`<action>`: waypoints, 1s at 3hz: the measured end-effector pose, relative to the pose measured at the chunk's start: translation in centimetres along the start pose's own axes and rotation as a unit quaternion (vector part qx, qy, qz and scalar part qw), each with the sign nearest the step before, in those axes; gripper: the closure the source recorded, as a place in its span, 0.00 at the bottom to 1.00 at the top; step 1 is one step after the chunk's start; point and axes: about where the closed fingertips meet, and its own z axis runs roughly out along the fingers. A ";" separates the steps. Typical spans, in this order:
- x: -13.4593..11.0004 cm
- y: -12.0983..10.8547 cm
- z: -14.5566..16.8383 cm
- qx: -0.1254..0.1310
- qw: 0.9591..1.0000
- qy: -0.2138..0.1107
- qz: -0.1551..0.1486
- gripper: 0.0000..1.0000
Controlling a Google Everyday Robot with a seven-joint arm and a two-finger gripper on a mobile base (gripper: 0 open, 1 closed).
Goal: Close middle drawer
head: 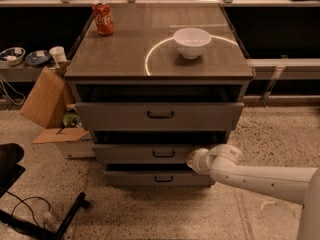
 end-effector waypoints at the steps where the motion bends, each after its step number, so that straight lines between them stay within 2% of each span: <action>1: -0.5 -3.4 2.8 0.026 1.000 -0.007 -0.013 1.00; 2: -0.5 -3.4 2.8 0.026 1.000 -0.007 -0.013 1.00; 3: -0.7 -2.6 2.4 0.016 1.000 -0.006 -0.016 1.00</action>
Offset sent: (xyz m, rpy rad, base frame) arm 0.0312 0.0010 -0.0067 -0.0124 -0.0415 0.0089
